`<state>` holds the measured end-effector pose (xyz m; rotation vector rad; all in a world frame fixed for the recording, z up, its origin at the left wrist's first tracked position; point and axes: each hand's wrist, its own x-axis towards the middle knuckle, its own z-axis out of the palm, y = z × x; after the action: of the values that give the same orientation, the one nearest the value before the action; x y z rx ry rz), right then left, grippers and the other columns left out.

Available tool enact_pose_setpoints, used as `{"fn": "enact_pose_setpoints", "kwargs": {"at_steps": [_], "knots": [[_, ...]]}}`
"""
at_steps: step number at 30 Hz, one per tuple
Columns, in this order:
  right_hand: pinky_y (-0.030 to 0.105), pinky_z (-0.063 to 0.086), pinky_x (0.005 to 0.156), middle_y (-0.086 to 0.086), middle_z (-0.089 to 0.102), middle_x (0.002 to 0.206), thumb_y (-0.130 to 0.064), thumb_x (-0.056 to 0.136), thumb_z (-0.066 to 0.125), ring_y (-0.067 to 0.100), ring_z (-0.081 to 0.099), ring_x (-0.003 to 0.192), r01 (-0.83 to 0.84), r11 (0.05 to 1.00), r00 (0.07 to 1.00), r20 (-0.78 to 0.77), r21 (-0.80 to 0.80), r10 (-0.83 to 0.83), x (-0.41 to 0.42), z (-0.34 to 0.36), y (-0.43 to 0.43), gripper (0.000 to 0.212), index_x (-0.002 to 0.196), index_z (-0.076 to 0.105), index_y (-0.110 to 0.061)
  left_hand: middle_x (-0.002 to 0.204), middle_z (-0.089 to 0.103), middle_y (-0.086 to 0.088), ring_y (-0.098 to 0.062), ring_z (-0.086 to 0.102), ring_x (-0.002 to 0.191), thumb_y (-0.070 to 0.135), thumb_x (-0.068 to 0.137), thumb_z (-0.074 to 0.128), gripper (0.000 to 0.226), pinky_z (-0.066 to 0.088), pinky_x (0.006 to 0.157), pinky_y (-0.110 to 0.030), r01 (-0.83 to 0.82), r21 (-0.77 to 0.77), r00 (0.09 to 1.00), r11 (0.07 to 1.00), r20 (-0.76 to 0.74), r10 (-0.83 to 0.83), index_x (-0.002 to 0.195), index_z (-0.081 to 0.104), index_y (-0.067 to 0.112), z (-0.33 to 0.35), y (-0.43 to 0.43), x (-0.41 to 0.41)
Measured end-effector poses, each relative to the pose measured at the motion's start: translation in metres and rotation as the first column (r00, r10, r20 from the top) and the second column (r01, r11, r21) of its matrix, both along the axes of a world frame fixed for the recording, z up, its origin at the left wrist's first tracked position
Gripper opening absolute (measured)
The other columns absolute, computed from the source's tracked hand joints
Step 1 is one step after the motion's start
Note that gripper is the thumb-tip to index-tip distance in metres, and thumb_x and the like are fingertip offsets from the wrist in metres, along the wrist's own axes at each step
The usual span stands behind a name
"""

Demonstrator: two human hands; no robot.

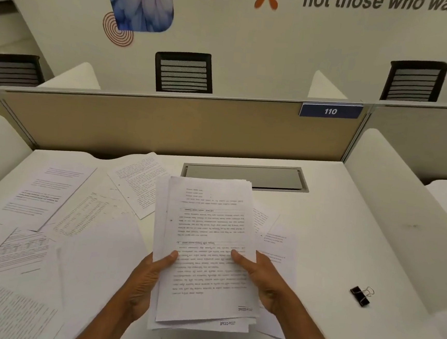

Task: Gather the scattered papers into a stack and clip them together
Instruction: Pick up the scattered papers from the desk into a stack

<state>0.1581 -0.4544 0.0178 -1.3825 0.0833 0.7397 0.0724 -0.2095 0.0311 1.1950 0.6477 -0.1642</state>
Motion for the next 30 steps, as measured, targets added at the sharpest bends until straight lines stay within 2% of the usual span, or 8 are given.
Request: {"fn": "enact_pose_setpoints", "kwargs": {"at_steps": [3,7,10,12,16,19,24,30], "knots": [[0.048,0.058,0.095,0.004,0.077,0.116,-0.028,0.084,0.081,0.025,0.075,0.105,0.006,1.000,1.000,0.015,0.015,-0.006,-0.001,0.001,0.006,0.046,0.126,0.069,-0.017,0.119,0.076,-0.020,-0.047,0.072,0.108,0.015,0.089,0.071,0.042,0.051,0.097,-0.070,0.046,-0.010,0.999,0.999,-0.025,-0.046,0.130,0.063,0.014,-0.003,0.001,-0.001],[0.030,0.061,0.076,0.000,0.078,0.110,-0.032,0.087,0.077,0.020,0.076,0.097,0.107,0.992,0.994,0.045,-0.069,-0.104,-0.004,-0.002,0.019,0.036,0.119,0.068,-0.020,0.116,0.076,-0.021,-0.050,0.071,0.106,0.010,0.091,0.070,0.041,0.052,0.094,-0.072,0.001,0.027,0.999,1.000,-0.052,0.000,0.131,0.063,0.013,-0.011,0.006,-0.002],[0.033,0.059,0.076,0.002,0.070,0.112,-0.037,0.089,0.073,0.020,0.070,0.095,0.339,0.890,0.940,0.073,-0.305,-0.333,0.004,-0.021,0.019,0.035,0.118,0.061,-0.020,0.114,0.077,-0.021,-0.050,0.071,0.105,0.009,0.091,0.070,0.039,0.051,0.094,-0.072,-0.087,0.044,0.995,0.995,-0.035,0.089,0.130,0.065,0.013,-0.012,0.016,-0.003],[0.035,0.058,0.072,0.006,0.067,0.115,-0.031,0.090,0.072,0.023,0.070,0.093,0.465,0.816,0.880,0.076,-0.343,-0.469,0.012,-0.031,0.011,0.033,0.119,0.059,-0.020,0.114,0.077,-0.021,-0.049,0.071,0.104,0.006,0.092,0.068,0.036,0.054,0.093,-0.068,-0.154,0.029,0.988,0.988,-0.017,0.154,0.128,0.066,0.012,-0.013,0.025,-0.004],[0.046,0.058,0.091,0.009,0.064,0.124,-0.029,0.088,0.074,0.027,0.065,0.105,0.521,0.786,0.838,0.027,-0.334,-0.544,0.032,-0.044,-0.001,0.035,0.120,0.060,-0.020,0.120,0.074,-0.022,-0.044,0.070,0.104,0.000,0.095,0.062,0.037,0.062,0.079,-0.055,-0.258,-0.057,0.966,0.964,-0.018,0.258,0.130,0.065,0.010,-0.021,0.039,-0.006],[0.047,0.056,0.097,0.009,0.066,0.123,-0.027,0.090,0.071,0.027,0.065,0.107,0.512,0.782,0.854,0.110,-0.355,-0.509,0.048,-0.041,-0.002,0.034,0.121,0.060,-0.020,0.117,0.075,-0.021,-0.042,0.070,0.106,-0.003,0.094,0.061,0.037,0.065,0.073,-0.051,-0.278,-0.137,0.960,0.951,-0.052,0.274,0.129,0.065,0.009,-0.031,0.039,-0.003],[0.039,0.049,0.100,0.011,0.057,0.138,-0.023,0.091,0.072,0.030,0.059,0.122,0.426,0.756,0.899,0.329,-0.498,-0.290,0.080,-0.041,-0.007,0.048,0.134,0.053,-0.015,0.124,0.072,-0.024,-0.045,0.067,0.115,-0.002,0.092,0.063,0.042,0.049,0.102,-0.064,-0.253,-0.204,0.966,0.946,-0.110,0.235,0.133,0.063,0.007,-0.051,0.027,0.010],[0.049,0.043,0.110,0.013,0.053,0.143,-0.028,0.084,0.079,0.034,0.048,0.134,0.340,0.611,0.903,0.429,-0.715,0.000,0.130,-0.052,-0.016,0.067,0.142,0.047,-0.015,0.131,0.066,-0.029,-0.046,0.061,0.122,-0.002,0.096,0.059,0.042,0.040,0.111,-0.066,-0.278,-0.202,0.956,0.939,-0.155,0.250,0.138,0.058,0.003,-0.083,0.023,0.035]]}}
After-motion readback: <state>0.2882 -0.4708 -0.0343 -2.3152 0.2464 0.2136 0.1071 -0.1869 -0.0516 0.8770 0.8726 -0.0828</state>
